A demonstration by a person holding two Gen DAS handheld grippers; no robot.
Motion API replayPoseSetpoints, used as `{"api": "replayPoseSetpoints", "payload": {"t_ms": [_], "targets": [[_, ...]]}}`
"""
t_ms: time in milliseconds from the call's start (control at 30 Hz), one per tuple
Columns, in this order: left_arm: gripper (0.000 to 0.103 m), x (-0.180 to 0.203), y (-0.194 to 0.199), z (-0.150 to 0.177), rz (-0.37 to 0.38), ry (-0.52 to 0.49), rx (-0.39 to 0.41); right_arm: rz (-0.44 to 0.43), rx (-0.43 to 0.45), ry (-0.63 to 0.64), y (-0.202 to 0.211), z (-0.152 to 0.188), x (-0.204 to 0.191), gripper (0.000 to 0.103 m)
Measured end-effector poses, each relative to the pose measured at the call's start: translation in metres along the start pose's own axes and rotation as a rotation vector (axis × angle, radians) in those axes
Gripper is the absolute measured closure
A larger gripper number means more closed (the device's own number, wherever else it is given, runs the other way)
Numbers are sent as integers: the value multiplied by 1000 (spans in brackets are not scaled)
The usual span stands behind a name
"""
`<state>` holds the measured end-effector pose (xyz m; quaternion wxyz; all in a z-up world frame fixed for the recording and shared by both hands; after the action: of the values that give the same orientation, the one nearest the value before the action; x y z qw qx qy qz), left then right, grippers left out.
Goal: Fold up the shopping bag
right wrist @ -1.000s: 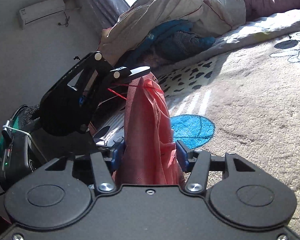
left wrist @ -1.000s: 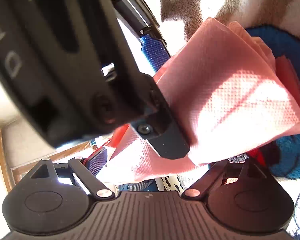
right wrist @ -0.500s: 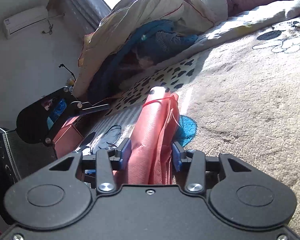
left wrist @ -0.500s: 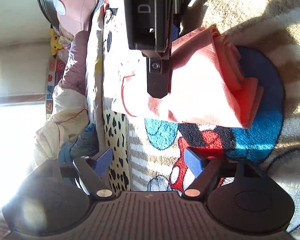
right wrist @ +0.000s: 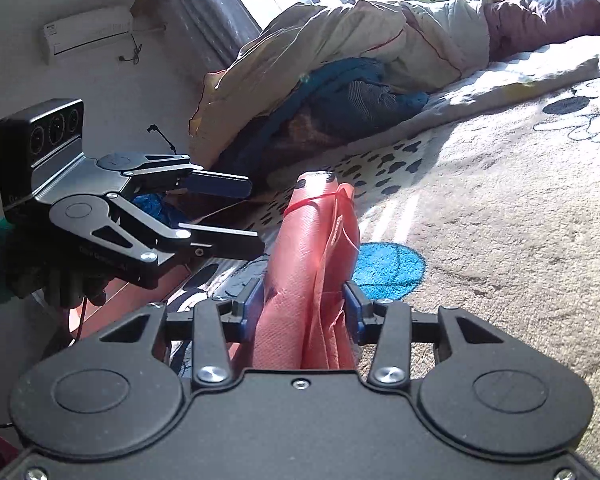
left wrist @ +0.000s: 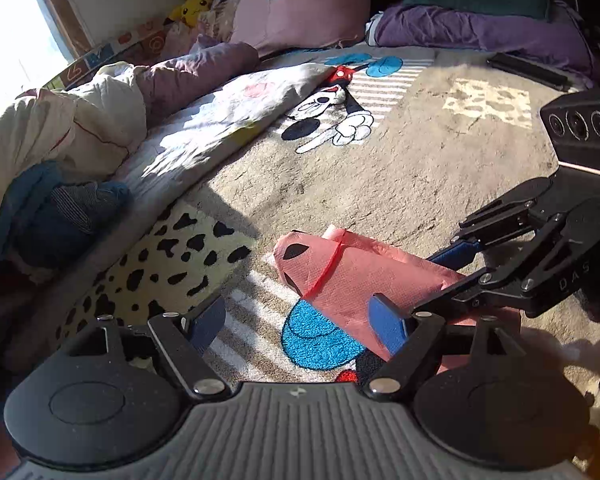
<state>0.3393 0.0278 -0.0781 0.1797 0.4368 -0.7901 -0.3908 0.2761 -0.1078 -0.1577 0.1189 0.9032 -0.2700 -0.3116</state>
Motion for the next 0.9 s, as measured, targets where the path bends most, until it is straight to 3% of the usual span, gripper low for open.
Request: {"api": "replayPoseSetpoints", "payload": {"t_ms": [33, 133, 200, 233, 333, 500, 567, 633, 700, 900], "targets": [[24, -11, 2, 2, 104, 126, 39, 1, 20, 46, 4, 0, -8, 60], [24, -26, 13, 26, 345, 289, 116, 6, 71, 181, 16, 3, -30, 60], [24, -36, 34, 52, 452, 319, 163, -15, 102, 287, 23, 8, -47, 60], [24, -31, 43, 57, 542, 322, 196, -18, 111, 353, 26, 11, -56, 60], [32, -18, 72, 73, 669, 252, 217, -29, 106, 511, 35, 24, -75, 61], [32, 18, 101, 83, 769, 128, 233, -23, 97, 651, 57, 38, -79, 60], [34, 51, 93, 85, 788, 70, 229, -13, 92, 726, 64, 44, -81, 59], [45, 73, 91, 85, 804, 29, 225, -22, 76, 730, 73, 45, -79, 58], [46, 100, 83, 92, 815, 7, 226, -11, 64, 770, 80, 48, -81, 57], [50, 133, 78, 99, 754, -10, 228, -23, 32, 750, 86, 52, -73, 57]]}}
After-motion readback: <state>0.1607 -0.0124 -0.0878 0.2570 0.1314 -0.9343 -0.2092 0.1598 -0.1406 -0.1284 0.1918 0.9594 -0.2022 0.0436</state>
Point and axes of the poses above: each gripper's, at about its wrist camera, not at the fingertips, and y roughly against the way its jaws point, x to its right, z to its underside, the point moved 8 cm from there along -y, roughly the way its jaws point, and after that the axes turned 8 degrees about -x, right-handed, at the moved point
